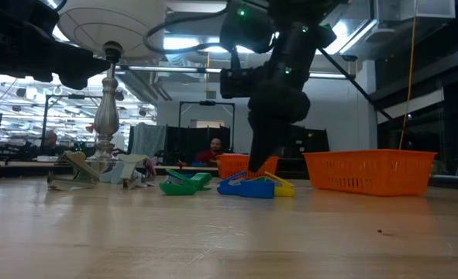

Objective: Pick and place Stapler, Stapler remover, tape
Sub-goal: Put the green stapler into the middle orange bin

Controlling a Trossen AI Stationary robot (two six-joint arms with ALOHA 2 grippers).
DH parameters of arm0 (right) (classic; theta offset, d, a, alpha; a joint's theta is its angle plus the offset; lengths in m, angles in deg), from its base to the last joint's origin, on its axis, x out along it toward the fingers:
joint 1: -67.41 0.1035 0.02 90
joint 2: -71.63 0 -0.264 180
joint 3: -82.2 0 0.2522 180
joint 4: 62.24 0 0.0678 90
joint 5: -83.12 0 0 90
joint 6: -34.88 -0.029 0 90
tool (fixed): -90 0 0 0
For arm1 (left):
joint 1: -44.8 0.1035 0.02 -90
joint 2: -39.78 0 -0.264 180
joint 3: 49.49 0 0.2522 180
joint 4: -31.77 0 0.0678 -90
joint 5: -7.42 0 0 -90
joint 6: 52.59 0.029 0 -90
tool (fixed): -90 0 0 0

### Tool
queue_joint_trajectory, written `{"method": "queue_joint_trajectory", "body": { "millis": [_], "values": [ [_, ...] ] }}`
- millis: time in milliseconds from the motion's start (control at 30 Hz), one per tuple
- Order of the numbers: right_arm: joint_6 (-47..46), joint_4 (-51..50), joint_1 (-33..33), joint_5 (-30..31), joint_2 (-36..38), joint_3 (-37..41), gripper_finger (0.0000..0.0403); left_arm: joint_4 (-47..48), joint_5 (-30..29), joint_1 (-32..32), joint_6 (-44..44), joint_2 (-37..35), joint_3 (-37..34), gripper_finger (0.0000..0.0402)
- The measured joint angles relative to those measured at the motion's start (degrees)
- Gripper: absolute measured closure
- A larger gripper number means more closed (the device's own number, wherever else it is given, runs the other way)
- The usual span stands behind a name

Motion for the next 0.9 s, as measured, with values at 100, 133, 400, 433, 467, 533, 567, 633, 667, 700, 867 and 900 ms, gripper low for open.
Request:
{"method": "queue_joint_trajectory", "body": {
  "millis": [100,133,400,433,467,533,567,633,667,700,867,900],
  "values": [
    [-1.87,-0.23,-0.12,0.12,0.0,0.0,0.0238,0.0,0.0,0.0,0.0,0.01,0.02,0.0185],
    [-2.13,-0.36,-0.12,0.12,0.0,0.0,0.0238,0.0,0.0,0.0,0.0,0.01,0.02,0.0185],
    [-2.89,-0.89,-0.1,-0.05,-1.51,0.0,0.0238,0.0,0.0,0.0,0.0,0.0,0.01,0.0186],
    [-2.89,-0.83,-0.1,-0.05,-1.73,0.0,0.0238,0.0,0.0,0.0,0.0,-0.01,0.02,0.0185],
    [-2.89,-0.9,-0.1,-0.05,-1.92,0.0,0.0238,0.0,0.0,0.0,0.0,0.01,0.0,0.0185],
    [-2.86,-0.8,-0.1,-0.05,-2.34,0.02,0.0238,0.0,0.01,0.0,0.0,0.0,0.02,0.0185],
    [-2.86,-0.79,-0.1,-0.05,-2.59,0.02,0.0238,0.0,0.0,0.0,0.0,0.0,0.01,0.0186],
    [-2.86,-0.94,-0.1,-0.05,-3.05,0.02,0.0238,0.0,0.0,0.0,0.0,-0.01,0.02,0.0187],
    [-2.81,-0.93,-0.1,-0.05,-3.2,0.03,0.0239,0.0,0.0,0.0,0.0,-0.01,0.0,0.0187],
    [-2.59,-0.78,-0.08,-0.07,-3.26,0.02,0.0242,0.0,0.0,0.0,0.0,0.01,0.01,0.0187],
    [1.23,-0.8,0.36,-0.11,-3.34,0.02,0.0285,0.0,0.0,0.0,0.0,0.01,0.02,0.0185],
    [1.73,-0.81,0.47,-0.12,-3.34,0.02,0.0297,0.0,0.0,0.0,0.0,-0.01,0.01,0.0185]
  ]
}}
